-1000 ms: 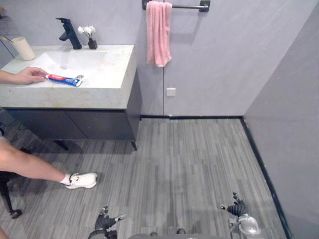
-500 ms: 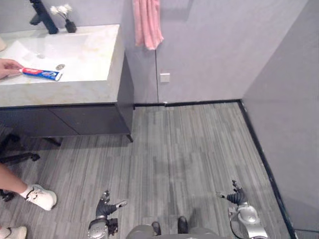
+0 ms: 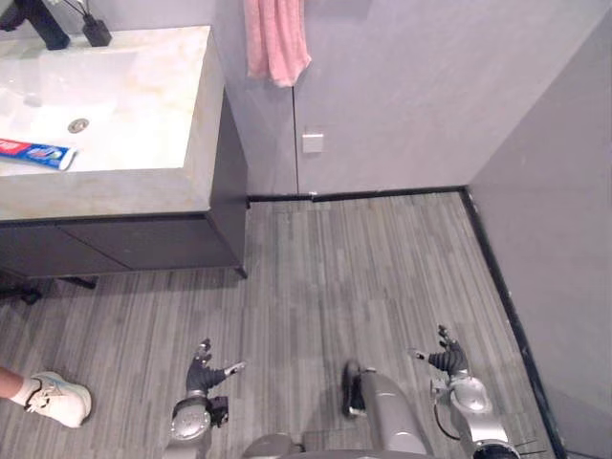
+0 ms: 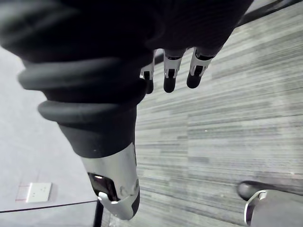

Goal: Organize washtable

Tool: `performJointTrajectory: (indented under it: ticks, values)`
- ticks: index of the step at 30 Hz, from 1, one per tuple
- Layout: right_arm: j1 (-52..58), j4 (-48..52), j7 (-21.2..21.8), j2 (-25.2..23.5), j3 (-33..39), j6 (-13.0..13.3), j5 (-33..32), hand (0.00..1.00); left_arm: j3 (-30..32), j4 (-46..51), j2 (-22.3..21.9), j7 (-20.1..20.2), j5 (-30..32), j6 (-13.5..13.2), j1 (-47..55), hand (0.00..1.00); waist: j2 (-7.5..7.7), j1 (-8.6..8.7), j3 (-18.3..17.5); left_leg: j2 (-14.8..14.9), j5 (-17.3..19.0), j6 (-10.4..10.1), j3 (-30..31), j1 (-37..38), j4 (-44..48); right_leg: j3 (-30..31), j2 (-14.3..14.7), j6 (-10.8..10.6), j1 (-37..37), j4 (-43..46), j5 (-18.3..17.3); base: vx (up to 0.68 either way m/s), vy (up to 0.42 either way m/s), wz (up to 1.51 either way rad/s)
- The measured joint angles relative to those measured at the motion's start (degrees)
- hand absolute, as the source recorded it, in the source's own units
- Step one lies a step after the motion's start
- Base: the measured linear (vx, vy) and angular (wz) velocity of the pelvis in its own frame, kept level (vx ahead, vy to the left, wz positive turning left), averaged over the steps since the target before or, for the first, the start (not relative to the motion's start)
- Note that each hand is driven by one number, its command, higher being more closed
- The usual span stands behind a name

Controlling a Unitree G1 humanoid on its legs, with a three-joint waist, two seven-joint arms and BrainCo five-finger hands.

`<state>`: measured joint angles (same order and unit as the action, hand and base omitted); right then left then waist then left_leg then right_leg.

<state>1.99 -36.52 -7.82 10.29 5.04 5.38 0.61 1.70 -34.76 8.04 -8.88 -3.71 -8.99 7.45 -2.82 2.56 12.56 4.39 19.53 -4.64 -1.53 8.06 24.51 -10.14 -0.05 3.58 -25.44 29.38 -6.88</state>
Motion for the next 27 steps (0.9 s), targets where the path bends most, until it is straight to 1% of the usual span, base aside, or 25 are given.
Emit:
performJointTrajectory:
  ticks: [1, 2, 3, 4, 5, 6, 7, 8, 9, 10, 11, 12, 13, 14, 15, 16, 17, 18, 19, 21, 22, 23, 24, 26, 27]
  values:
    - [-0.03, -0.01, 0.00, 0.12, -0.58, 0.01, 0.00, 0.00, 0.04, -0.03, -0.31, 0.01, 0.00, 0.02, -0.19, 0.00, -0.30, 0.17, 0.21, 0.57, -2.58, 0.13, 0.10, -2.42, 6.43, -0.53, 0.26, 0.33, 1.98, -1.18, -0.63, 0.59, -0.206, 0.26]
    - [0.23, -0.02, 0.03, -0.25, -2.92, 0.04, -0.02, 0.00, 0.07, 0.37, -1.43, 0.06, -0.02, -0.01, 0.38, 0.00, -0.66, -0.64, 0.97, 3.55, -10.93, 1.03, -0.18, -9.45, 26.49, -0.80, 2.04, 1.04, 11.27, -7.34, -1.24, 0.59, -0.203, 0.18]
    - [0.38, 0.00, 0.00, -0.55, -3.36, 0.10, -0.01, 0.00, 0.08, 0.58, -1.49, 0.07, -0.04, -0.05, 0.66, 0.00, -0.57, -0.73, 1.04, 4.17, -10.69, 1.29, -0.57, -10.49, 29.63, -0.78, 2.29, 1.11, 13.00, -8.35, -1.28, 0.70, -0.211, 0.14]
    - [0.47, 0.11, -0.05, -1.44, -3.94, 0.69, -0.03, 0.00, 0.06, 0.57, -1.55, 0.09, -0.05, -0.16, 1.03, 0.00, 0.04, -1.36, 1.44, 5.75, -9.48, 2.75, -2.15, -14.47, 37.67, -0.40, 2.84, 1.63, 19.02, -11.81, -1.61, 0.43, -0.111, -0.03]
    - [0.46, 0.32, -0.03, -1.96, -4.10, 0.91, -0.03, 0.00, 0.05, 0.58, -1.71, 0.09, -0.05, -0.14, 1.13, 0.00, 0.48, -2.07, 1.54, 5.82, -8.95, 3.60, -2.73, -16.46, 39.58, 0.17, 2.84, 1.91, 21.54, -13.44, -1.79, 0.49, -0.107, -0.22]
    - [0.15, 0.40, -0.04, -2.60, -4.09, 1.13, -0.04, 0.00, -0.01, 0.87, -2.01, 0.08, -0.10, -0.15, 1.39, 0.00, 1.21, -3.48, 1.60, 5.46, -8.13, 4.17, -3.67, -20.62, 39.47, 1.45, 2.75, 1.94, 25.25, -16.68, -1.81, 0.45, -0.072, -0.37]
    - [-0.38, 0.27, -0.04, -2.75, -4.11, 1.14, -0.04, 0.00, -0.03, 1.05, -2.17, 0.08, -0.11, -0.20, 1.52, 0.00, 1.24, -3.97, 1.64, 4.88, -7.12, 3.91, -3.55, -24.29, 36.86, 2.26, 2.74, 1.73, 27.59, -19.11, -1.98, 0.44, -0.047, -0.36]
    - [-0.61, 0.16, -0.04, -2.74, -4.12, 1.11, -0.04, 0.00, -0.03, 1.04, -2.17, 0.08, -0.11, -0.19, 1.56, 0.00, 1.23, -4.15, 1.65, 4.34, -6.83, 4.02, -3.34, -25.71, 35.14, 2.52, 2.65, 1.50, 28.33, -19.92, -2.12, 0.43, 0.004, -0.29]
    - [-1.45, -0.28, -0.09, -2.68, -3.81, 1.00, -0.04, 0.00, -0.06, 0.96, -2.19, 0.07, -0.11, -0.12, 1.58, 0.00, 1.44, -5.07, 1.99, 2.10, -5.97, 3.66, -2.48, -29.59, 25.01, 3.35, 1.78, 0.66, 30.65, -21.68, -3.06, 0.42, 0.052, -0.24]
    - [-1.49, -0.83, -0.16, -2.73, -2.95, 0.80, -0.03, 0.00, -0.06, 0.95, -2.47, 0.06, -0.11, -0.06, 1.55, 0.00, 1.93, -5.16, 2.62, -0.51, -6.58, 2.83, -1.60, -30.12, 13.77, 3.84, 0.44, -0.19, 32.75, -22.30, -3.91, 0.42, 0.072, -0.22]
    - [-1.43, -1.13, -0.39, -2.67, -2.52, 0.79, -0.03, 0.00, -0.06, 0.95, -2.69, 0.06, -0.11, -0.05, 1.84, 0.00, 1.97, -5.14, 2.63, -1.59, -7.69, 1.74, -1.44, -29.94, 7.76, 3.94, -0.08, -0.75, 33.91, -22.85, -4.43, 0.46, 0.114, -0.19]
    - [-1.20, -1.56, -0.98, -2.25, -1.74, 0.78, -0.02, 0.00, -0.17, 0.96, -3.18, 0.07, -0.11, -0.06, 2.42, 0.00, 1.26, -5.10, 2.30, -2.49, -11.43, 0.27, -0.68, -29.11, -3.23, 4.22, -0.04, -1.95, 35.51, -23.76, -5.88, 0.57, 0.224, -0.33]
    - [-0.76, -1.88, -1.31, -1.84, -1.19, 0.74, -0.01, 0.00, -0.38, 0.51, -3.29, 0.04, -0.10, -0.03, 2.88, 0.00, -0.25, -5.18, 1.53, -2.39, -19.40, 3.45, 0.06, -29.14, -5.14, 5.45, 0.43, -3.44, 36.99, -23.06, -8.70, 0.48, 0.201, -0.38]
    - [-0.86, -2.88, -1.43, -2.22, -1.08, 0.65, 0.02, 0.00, -0.44, -0.17, -3.01, 0.04, -0.09, 0.13, 2.94, 0.00, 0.66, -5.22, 1.43, -3.03, -19.53, 5.70, -0.16, -29.16, -3.22, 5.84, -0.49, -3.93, 37.51, -22.03, -10.06, 0.48, 0.218, -0.25]
    - [-0.09, -3.04, -1.51, -2.72, -0.99, 0.39, 0.15, 0.00, -0.51, -0.74, -2.81, 0.02, -0.05, 0.27, 2.51, 0.00, 2.67, -5.29, 0.36, -5.31, -16.75, 6.43, -1.03, -29.06, -2.17, 6.22, -2.99, -4.90, 36.62, -18.20, -11.68, 0.54, 0.179, -0.02]
    - [0.26, -3.03, -1.86, -2.73, -0.42, 0.37, 0.59, 0.00, -1.56, -0.76, -2.91, 0.12, 0.01, 0.29, 2.14, 0.00, 2.93, -5.08, 0.33, -6.40, -14.90, 7.52, -1.72, -27.97, -1.75, 7.13, -4.49, -5.37, 33.92, -10.79, -12.00, 0.63, 0.225, -0.01]
    - [0.63, -3.11, -2.00, -2.86, -0.36, 0.36, 0.80, 0.00, -2.03, -0.78, -2.93, 0.11, 0.00, 0.30, 2.25, 0.00, 3.04, -5.06, 0.38, -6.78, -13.80, 7.78, -2.32, -26.91, -1.71, 7.66, -5.15, -5.91, 32.31, -5.87, -11.79, 0.53, 0.194, -0.14]
    - [1.05, -3.10, -2.00, -3.45, -0.50, 0.36, 1.73, 0.00, -2.22, -0.96, -2.88, 0.06, 0.01, 0.35, 2.61, 0.00, 3.51, -5.05, 0.48, -7.70, -12.05, 8.87, -3.08, -24.03, -1.80, 9.43, -6.51, -9.49, 28.22, 6.07, -9.51, 0.48, 0.193, -0.19]
    - [1.18, -3.10, -2.00, -4.18, -0.55, 0.34, 2.22, 0.00, -2.21, -1.73, -2.70, -0.02, 0.00, 0.44, 2.49, 0.00, 3.59, -4.87, 0.49, -8.35, -10.34, 9.74, -3.32, -20.71, -1.96, 10.69, -7.36, -10.97, 24.70, 17.09, -7.81, 0.49, 0.178, -0.12]
    - [1.94, -3.09, -2.00, -4.85, -1.20, 0.34, 2.26, 0.00, -2.17, -1.81, -2.43, -0.14, -0.02, 0.57, 2.55, 0.00, 3.45, -4.73, 0.44, -8.61, -9.20, 10.26, -3.31, -16.35, -3.00, 9.94, -8.36, -9.76, 20.89, 26.08, -8.52, 0.46, 0.128, 0.06]
    - [2.06, -3.04, -1.98, -5.43, -1.90, 0.35, 2.26, 0.00, -2.17, -1.73, -2.26, -0.21, -0.04, 0.56, 2.41, 0.00, 3.55, -4.69, 0.42, -8.63, -9.15, 10.33, -3.14, -13.25, -4.78, 8.60, -8.54, -8.30, 17.65, 28.42, -9.37, 0.42, 0.080, 0.09]
    - [2.07, -2.96, -1.98, -5.74, -2.34, 0.35, 2.26, 0.00, -2.08, -1.71, -2.23, -0.28, -0.07, 0.56, 2.30, 0.00, 3.56, -4.65, 0.41, -8.50, -9.15, 10.34, -2.78, -11.27, -6.59, 7.40, -8.47, -7.44, 15.11, 28.07, -9.91, 0.46, 0.059, 0.12]
    - [1.94, -2.59, -1.98, -5.87, -2.69, 0.36, 2.26, 0.00, -2.08, -1.72, -2.23, -0.33, -0.07, 0.59, 2.07, 0.00, 3.57, -4.43, 0.41, -8.37, -9.13, 10.35, -2.25, -10.04, -7.68, 6.34, -8.26, -6.99, 12.91, 26.40, -10.41, 0.34, -0.009, 0.30]
    - [1.80, -2.66, -1.99, -6.02, -2.74, 0.44, 2.25, 0.00, -1.98, -1.91, -2.60, -0.37, -0.08, 0.87, 1.52, 0.00, 3.50, -3.53, 0.53, -7.41, -8.93, 10.02, -1.14, -6.53, -9.37, 5.38, -6.57, -7.25, 11.05, 14.37, -10.40, 0.34, -0.060, 0.46]
    - [1.89, -2.67, -1.99, -6.06, -2.75, 0.45, 2.25, 0.00, -1.98, -1.91, -2.67, -0.41, -0.08, 0.89, 1.53, 0.00, 3.47, -3.42, 0.53, -7.08, -8.68, 9.63, -0.70, -5.46, -9.92, 5.77, -5.90, -7.50, 11.30, 10.14, -10.11, 0.34, -0.127, 0.48]
